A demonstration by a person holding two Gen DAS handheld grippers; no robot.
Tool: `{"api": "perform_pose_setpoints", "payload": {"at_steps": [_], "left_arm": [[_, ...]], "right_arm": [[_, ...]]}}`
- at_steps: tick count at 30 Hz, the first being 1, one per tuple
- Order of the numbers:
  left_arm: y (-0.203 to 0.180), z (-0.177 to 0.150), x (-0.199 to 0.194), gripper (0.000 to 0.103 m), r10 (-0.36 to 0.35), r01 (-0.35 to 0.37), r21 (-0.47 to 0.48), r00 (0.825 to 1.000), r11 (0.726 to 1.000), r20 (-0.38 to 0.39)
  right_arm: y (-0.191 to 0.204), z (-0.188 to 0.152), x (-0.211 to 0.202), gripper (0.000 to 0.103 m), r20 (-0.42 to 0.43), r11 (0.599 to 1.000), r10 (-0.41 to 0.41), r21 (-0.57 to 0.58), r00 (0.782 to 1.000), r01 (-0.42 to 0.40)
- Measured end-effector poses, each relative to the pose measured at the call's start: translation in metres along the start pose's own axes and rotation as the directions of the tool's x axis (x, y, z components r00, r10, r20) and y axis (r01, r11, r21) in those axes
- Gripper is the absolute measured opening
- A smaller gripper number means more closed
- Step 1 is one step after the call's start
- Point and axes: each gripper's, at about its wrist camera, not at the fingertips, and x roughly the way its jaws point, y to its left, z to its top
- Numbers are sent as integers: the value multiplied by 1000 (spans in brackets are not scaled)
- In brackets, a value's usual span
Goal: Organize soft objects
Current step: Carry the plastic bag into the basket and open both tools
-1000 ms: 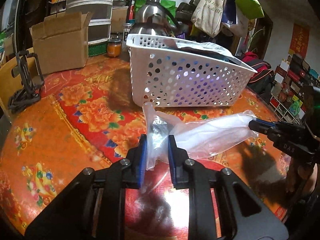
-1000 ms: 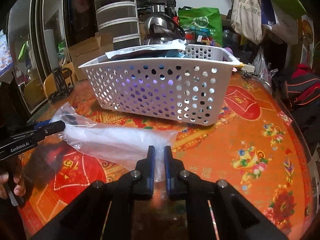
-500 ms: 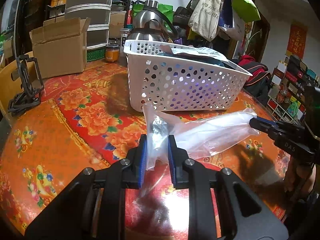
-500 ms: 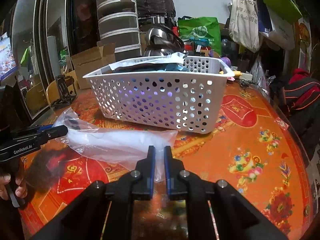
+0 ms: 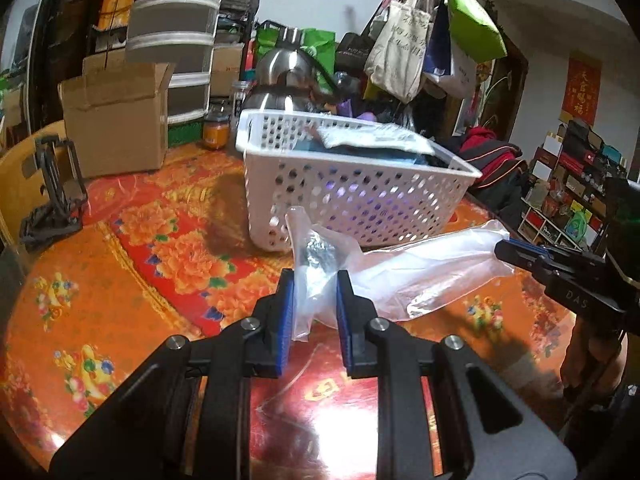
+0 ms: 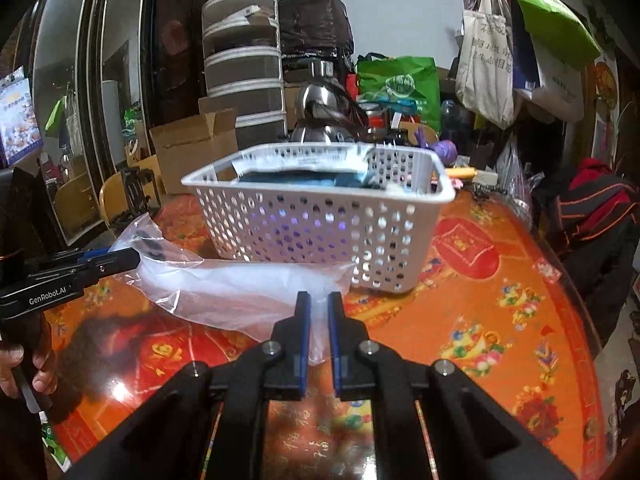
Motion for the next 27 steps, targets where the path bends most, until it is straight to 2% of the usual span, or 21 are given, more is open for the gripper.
{"api": "perform_pose_setpoints", "payload": {"at_steps": [3, 7, 11, 16, 19, 23, 27], "left_arm": [[-9, 18, -15, 18, -14, 14, 18, 1000, 1000, 24], [-24, 58, -33, 18, -19, 17, 37, 998, 999, 68], [-35, 107, -31, 18, -46, 42, 54, 995, 998, 83], [-39, 175, 1, 18, -12, 9, 48, 997, 999, 78], [-32, 206, 38, 18, 20, -21, 15, 999, 1000, 39], [-20, 224, 84, 18, 49, -49, -11, 998, 999, -26], [-8, 223, 121, 19, 79, -82, -43, 995, 996, -68]], "right_arm": [[-1, 19, -15, 7, 34, 1000, -18, -18, 999, 18], [-4, 58, -29, 7, 65, 999, -37, -35, 997, 40], [-13, 104, -17, 7, 58, 996, -77, -44, 995, 80], [-35, 156, 31, 7, 6, 989, -145, -39, 989, 145], [-56, 172, 66, 7, -50, 990, -139, -4, 989, 139], [-69, 173, 101, 7, -104, 989, -147, -10, 984, 147], [-75, 169, 123, 8, -118, 991, -136, -5, 984, 136]]}}
